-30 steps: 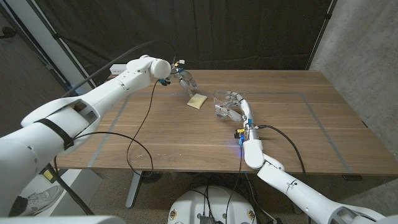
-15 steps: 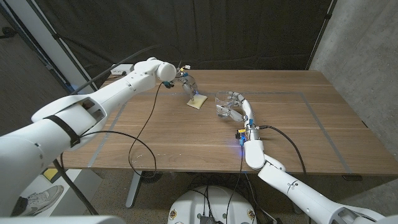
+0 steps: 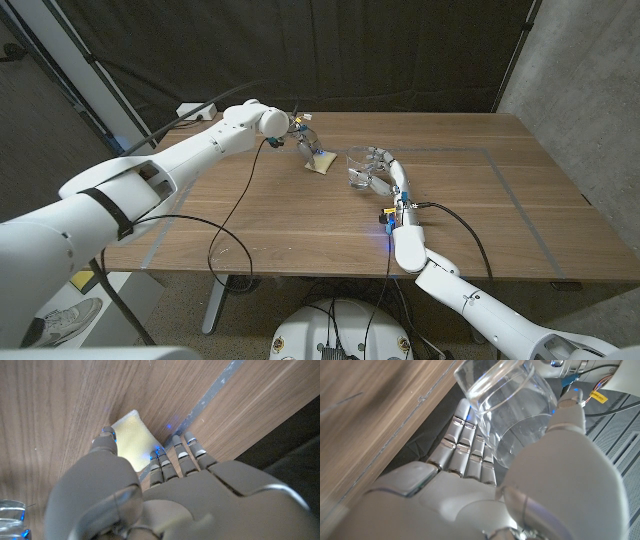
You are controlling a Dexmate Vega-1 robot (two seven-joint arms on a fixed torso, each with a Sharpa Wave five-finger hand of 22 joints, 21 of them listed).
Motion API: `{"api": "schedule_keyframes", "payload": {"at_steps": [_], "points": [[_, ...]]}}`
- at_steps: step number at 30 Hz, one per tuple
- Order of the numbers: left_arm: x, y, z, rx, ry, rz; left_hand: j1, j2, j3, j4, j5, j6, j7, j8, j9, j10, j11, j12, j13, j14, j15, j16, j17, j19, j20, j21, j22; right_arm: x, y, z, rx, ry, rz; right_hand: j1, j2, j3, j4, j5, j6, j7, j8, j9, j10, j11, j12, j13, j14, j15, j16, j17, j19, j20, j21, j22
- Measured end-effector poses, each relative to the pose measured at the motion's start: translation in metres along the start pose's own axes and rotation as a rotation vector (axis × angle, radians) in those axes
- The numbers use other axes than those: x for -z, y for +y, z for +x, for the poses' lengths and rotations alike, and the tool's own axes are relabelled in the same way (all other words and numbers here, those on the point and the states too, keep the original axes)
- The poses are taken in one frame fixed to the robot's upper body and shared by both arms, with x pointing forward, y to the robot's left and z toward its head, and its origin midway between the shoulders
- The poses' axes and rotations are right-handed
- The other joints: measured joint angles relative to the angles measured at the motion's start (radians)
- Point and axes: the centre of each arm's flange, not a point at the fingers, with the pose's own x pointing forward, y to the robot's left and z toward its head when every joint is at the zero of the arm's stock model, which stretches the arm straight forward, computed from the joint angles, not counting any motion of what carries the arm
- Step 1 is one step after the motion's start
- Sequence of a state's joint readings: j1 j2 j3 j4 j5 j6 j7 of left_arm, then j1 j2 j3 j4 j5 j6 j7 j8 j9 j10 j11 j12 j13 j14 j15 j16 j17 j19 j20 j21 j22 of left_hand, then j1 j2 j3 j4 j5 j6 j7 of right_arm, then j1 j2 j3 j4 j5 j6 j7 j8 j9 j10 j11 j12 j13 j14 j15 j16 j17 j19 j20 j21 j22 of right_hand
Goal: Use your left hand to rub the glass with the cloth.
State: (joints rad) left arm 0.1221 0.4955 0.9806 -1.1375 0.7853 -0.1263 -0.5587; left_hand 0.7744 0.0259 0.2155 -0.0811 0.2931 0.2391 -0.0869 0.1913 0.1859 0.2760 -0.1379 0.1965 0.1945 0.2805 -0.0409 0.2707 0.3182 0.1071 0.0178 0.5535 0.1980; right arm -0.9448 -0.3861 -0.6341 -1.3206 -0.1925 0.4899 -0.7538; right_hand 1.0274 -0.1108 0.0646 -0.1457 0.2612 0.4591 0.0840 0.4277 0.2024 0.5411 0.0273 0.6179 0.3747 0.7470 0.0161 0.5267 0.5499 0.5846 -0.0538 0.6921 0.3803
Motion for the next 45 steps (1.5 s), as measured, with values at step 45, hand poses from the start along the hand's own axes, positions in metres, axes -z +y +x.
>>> {"api": "schedule_keyframes", "payload": {"at_steps": [45], "points": [[-0.021,-0.041,-0.012,-0.357,0.087,0.139,0.213,0.109,0.111,-0.053,-0.098,0.764,-0.02,0.153,-0.006,0.757,-0.044,0.055,0.024,0.556,-0.063,0.158,0.014,0.245,-0.041,0.175,0.0,-0.001,0.002,-0.002,-0.006,-0.005,0.003,-0.002,0.002,-0.003,0.003,-0.012,0.009,0.002,-0.012,0.0,0.003,-0.003,-0.003,0.013,0.0,0.0,-0.001,0.035,-0.02,0.002,0.023,-0.009]]}}
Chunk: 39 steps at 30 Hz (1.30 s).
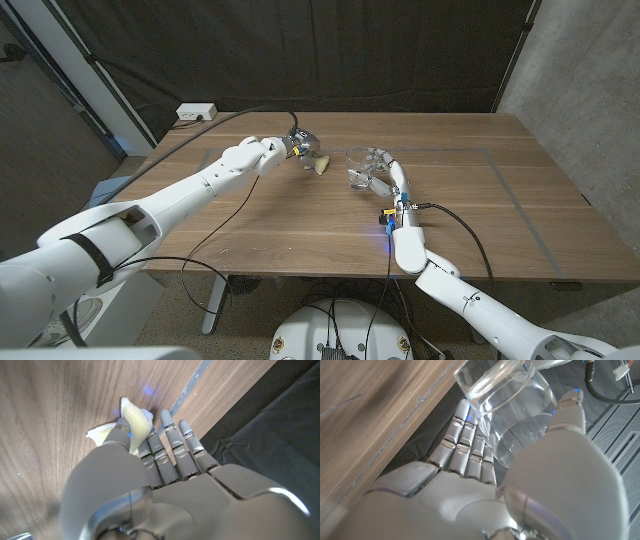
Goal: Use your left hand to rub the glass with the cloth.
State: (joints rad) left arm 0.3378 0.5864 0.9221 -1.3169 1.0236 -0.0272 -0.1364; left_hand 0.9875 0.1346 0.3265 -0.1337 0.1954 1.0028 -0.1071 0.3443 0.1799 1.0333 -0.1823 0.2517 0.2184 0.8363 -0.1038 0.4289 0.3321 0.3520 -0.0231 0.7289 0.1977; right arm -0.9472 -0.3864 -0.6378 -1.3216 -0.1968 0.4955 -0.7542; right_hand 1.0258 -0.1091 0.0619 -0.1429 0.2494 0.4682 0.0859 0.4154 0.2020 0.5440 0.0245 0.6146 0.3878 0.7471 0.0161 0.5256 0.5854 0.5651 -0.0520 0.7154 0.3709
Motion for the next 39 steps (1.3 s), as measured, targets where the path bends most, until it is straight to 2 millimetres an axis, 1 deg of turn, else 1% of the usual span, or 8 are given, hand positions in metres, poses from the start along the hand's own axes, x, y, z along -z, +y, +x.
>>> {"api": "schedule_keyframes", "payload": {"at_steps": [7,17,23,24,31,33,38,39], "points": [[0.009,-0.007,-0.014,-0.116,0.038,-0.134,0.001,-0.001,0.004,-0.001,-0.007,0.014,0.0,0.0,0.002,0.011,0.0,0.0,0.008,0.012,-0.001,0.001,0.008,0.009,-0.002,0.007,0.0,0.0,0.001,0.001,-0.003,0.0,0.0,0.0,0.0,-0.001,0.001,-0.003,0.0,0.0,0.0,0.0,0.0,0.0,-0.001,0.0,0.0,0.0,-0.003,0.016,-0.002,-0.002,0.008,0.0],[0.017,-0.003,-0.027,-0.324,0.052,-0.49,0.001,-0.001,0.008,-0.006,-0.01,0.018,0.0,0.0,0.001,0.018,0.007,0.0,0.017,0.012,-0.001,0.008,0.021,0.009,-0.002,0.008,0.0,0.001,0.001,0.004,0.003,0.013,0.029,0.0,0.0,-0.001,0.001,-0.004,0.0,0.0,-0.004,0.001,0.002,0.002,-0.001,0.001,-0.002,-0.002,-0.005,0.021,-0.002,-0.001,0.012,-0.005],[0.021,-0.01,-0.03,-0.332,0.08,-0.54,0.006,-0.006,0.008,-0.005,-0.011,0.021,0.004,-0.001,0.0,0.025,0.014,0.0,0.024,0.016,-0.005,0.016,0.034,0.009,-0.002,0.015,0.0,0.0,0.0,0.005,0.008,0.014,0.06,0.0,0.0,-0.001,0.001,-0.008,0.0,0.0,-0.001,0.001,0.002,0.002,-0.005,0.006,0.0,0.0,-0.011,0.044,-0.002,-0.001,0.017,-0.005],[0.019,-0.003,-0.032,-0.385,0.045,-0.701,0.006,-0.006,0.008,-0.005,-0.011,0.021,0.004,0.0,0.0,0.027,0.017,0.0,0.026,0.02,-0.004,0.017,0.037,0.009,-0.002,0.015,0.0,0.003,0.0,0.007,0.019,0.023,0.067,0.0,0.0,-0.001,0.001,-0.008,0.0,0.0,-0.001,0.001,0.006,0.006,-0.005,0.006,0.001,0.0,-0.011,0.046,-0.002,-0.001,0.021,-0.005],[0.017,-0.005,-0.034,-0.418,0.026,-0.916,0.017,-0.017,0.02,-0.003,-0.015,0.036,0.018,0.006,0.003,0.045,0.026,0.004,0.031,0.041,-0.009,0.034,0.053,0.009,-0.002,0.022,0.0,0.004,-0.002,0.011,0.05,0.033,0.11,0.0,0.0,-0.002,0.002,-0.011,0.004,0.004,-0.001,0.0,0.008,0.007,-0.005,0.006,0.001,0.0,-0.007,0.052,-0.002,-0.001,0.023,-0.005],[0.017,-0.005,-0.034,-0.421,0.016,-0.979,0.017,-0.017,0.02,-0.003,-0.016,0.039,0.015,0.006,0.003,0.045,0.026,0.004,0.032,0.043,-0.01,0.042,0.056,0.012,0.002,0.026,0.0,0.004,-0.002,0.011,0.055,0.032,0.122,0.0,0.0,-0.002,0.002,-0.011,0.006,0.005,-0.001,0.0,0.008,0.007,-0.005,0.006,0.001,0.0,-0.007,0.052,-0.002,-0.001,0.025,-0.006],[0.015,-0.007,-0.034,-0.425,0.019,-1.007,0.021,-0.021,0.026,-0.004,-0.016,0.042,0.018,0.006,0.004,0.048,0.028,0.004,0.035,0.043,-0.01,0.042,0.06,0.008,0.006,0.026,0.0,0.006,-0.003,0.013,0.077,0.04,0.147,0.0,0.0,-0.001,0.001,-0.012,0.006,0.005,-0.001,0.0,0.013,0.005,-0.009,0.006,0.005,0.0,-0.007,0.054,-0.005,0.002,0.029,-0.009],[0.014,-0.007,-0.033,-0.414,-0.007,-1.097,0.021,-0.021,0.026,-0.004,-0.016,0.042,0.018,0.006,0.004,0.05,0.03,0.004,0.035,0.043,-0.01,0.042,0.062,0.008,0.006,0.03,0.0,0.007,-0.003,0.014,0.089,0.047,0.157,0.0,0.0,-0.001,0.001,-0.012,0.006,0.005,-0.001,0.0,0.013,0.005,-0.01,0.006,0.005,0.0,-0.007,0.054,-0.005,0.002,0.029,-0.009]]}}
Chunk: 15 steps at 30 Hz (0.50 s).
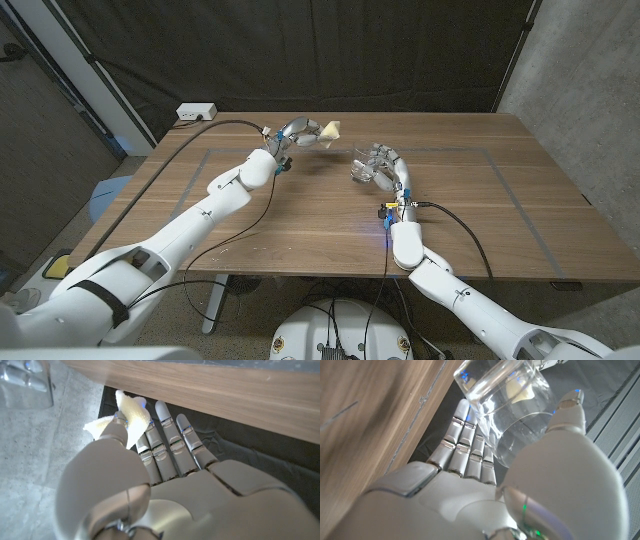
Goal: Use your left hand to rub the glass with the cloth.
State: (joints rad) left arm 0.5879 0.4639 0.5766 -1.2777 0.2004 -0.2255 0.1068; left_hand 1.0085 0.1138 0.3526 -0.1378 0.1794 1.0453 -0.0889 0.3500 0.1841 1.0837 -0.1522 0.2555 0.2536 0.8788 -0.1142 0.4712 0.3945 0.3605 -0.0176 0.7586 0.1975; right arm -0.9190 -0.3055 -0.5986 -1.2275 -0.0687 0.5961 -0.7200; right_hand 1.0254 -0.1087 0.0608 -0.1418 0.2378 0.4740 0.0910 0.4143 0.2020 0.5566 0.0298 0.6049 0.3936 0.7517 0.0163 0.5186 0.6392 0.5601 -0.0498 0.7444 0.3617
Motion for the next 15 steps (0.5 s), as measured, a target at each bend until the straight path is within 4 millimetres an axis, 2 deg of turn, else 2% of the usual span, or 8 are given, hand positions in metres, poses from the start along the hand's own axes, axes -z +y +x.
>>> {"api": "schedule_keyframes", "payload": {"at_steps": [8,9,15], "points": [[0.005,-0.004,0.002,0.01,0.017,-0.058,0.0,0.0,0.0,0.0,-0.003,0.001,0.0,0.0,0.0,0.0,0.001,0.0,0.005,0.0,0.0,0.009,0.012,-0.008,0.008,0.0,0.0,-0.001,-0.002,0.002,0.023,0.0,0.043,0.0,0.0,0.0,0.0,-0.004,0.002,-0.002,-0.001,0.005,0.0,0.0,0.003,-0.001,0.0,0.0,0.0,0.005,-0.002,-0.002,0.008,0.0],[0.005,-0.009,0.002,0.072,0.022,-0.193,0.0,0.0,0.0,0.0,-0.003,0.002,0.002,0.0,0.0,0.004,0.005,0.0,0.005,0.0,0.0,0.009,0.014,-0.009,0.009,0.0,0.0,0.004,0.001,0.003,0.045,0.02,0.054,0.0,0.0,0.0,0.0,-0.004,0.002,-0.002,-0.002,0.005,0.0,0.0,0.003,-0.001,0.0,0.0,0.0,0.007,-0.002,-0.002,0.008,0.0],[0.007,-0.015,0.009,0.15,0.025,-0.292,0.017,-0.002,0.001,-0.002,-0.003,0.002,0.002,-0.001,0.0,0.009,0.017,0.0,0.013,0.0,0.0,0.019,0.026,-0.014,0.015,0.006,0.005,0.005,0.002,0.005,0.07,0.027,0.081,0.0,0.0,0.0,0.0,-0.007,0.002,-0.002,-0.002,0.005,0.0,0.0,0.003,-0.002,0.001,0.001,-0.002,0.009,-0.009,-0.002,0.01,0.0]]}}
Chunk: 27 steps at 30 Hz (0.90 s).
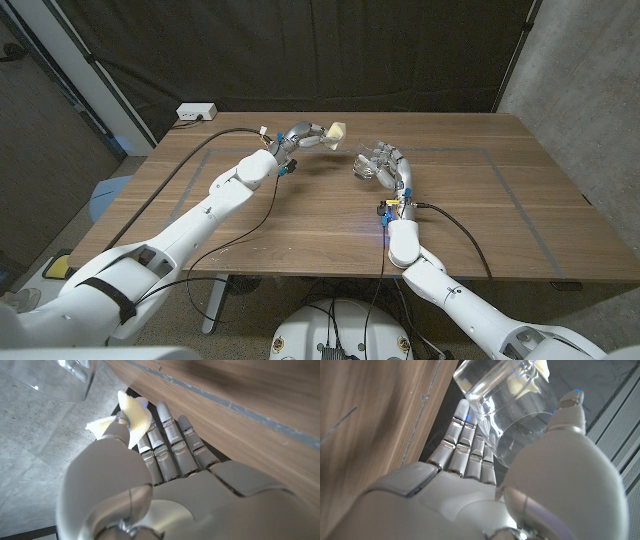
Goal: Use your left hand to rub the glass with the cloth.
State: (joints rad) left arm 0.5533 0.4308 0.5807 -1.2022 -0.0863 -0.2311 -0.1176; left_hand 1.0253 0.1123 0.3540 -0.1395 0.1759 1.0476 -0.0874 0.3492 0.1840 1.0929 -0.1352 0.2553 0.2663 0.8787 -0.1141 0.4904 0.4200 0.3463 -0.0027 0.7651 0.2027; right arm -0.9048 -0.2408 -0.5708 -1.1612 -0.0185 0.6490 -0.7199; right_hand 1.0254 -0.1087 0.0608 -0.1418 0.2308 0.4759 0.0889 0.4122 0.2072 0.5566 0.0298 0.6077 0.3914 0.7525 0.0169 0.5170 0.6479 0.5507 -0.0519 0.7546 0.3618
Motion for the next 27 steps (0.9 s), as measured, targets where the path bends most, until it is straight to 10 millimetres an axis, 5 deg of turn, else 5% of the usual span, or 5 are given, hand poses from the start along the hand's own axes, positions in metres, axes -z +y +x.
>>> {"api": "schedule_keyframes", "payload": {"at_steps": [23,27], "points": [[-0.021,-0.015,0.027,0.353,-0.077,-0.055,0.004,-0.004,0.003,-0.003,-0.005,0.014,0.014,0.001,0.008,0.011,0.021,0.004,0.02,0.001,0.0,0.02,0.028,0.0,0.014,0.016,0.005,0.002,0.002,-0.002,0.052,0.015,0.02,0.0,0.0,0.0,0.0,-0.005,0.001,-0.001,-0.007,-0.001,0.0,0.0,-0.002,0.006,0.001,0.001,-0.004,0.01,-0.009,0.002,0.017,-0.007],[-0.026,-0.017,0.029,0.374,-0.091,-0.051,0.015,-0.015,0.007,-0.007,-0.002,0.039,0.039,0.001,0.009,0.018,0.025,0.012,0.021,0.013,-0.002,0.028,0.032,0.0,0.014,0.022,0.005,0.002,0.002,-0.003,0.053,0.016,0.018,0.001,-0.001,0.0,0.0,-0.008,0.001,-0.001,-0.009,0.0,0.0,0.0,-0.002,0.006,0.001,0.001,-0.003,0.013,-0.009,0.002,0.019,-0.007]]}}
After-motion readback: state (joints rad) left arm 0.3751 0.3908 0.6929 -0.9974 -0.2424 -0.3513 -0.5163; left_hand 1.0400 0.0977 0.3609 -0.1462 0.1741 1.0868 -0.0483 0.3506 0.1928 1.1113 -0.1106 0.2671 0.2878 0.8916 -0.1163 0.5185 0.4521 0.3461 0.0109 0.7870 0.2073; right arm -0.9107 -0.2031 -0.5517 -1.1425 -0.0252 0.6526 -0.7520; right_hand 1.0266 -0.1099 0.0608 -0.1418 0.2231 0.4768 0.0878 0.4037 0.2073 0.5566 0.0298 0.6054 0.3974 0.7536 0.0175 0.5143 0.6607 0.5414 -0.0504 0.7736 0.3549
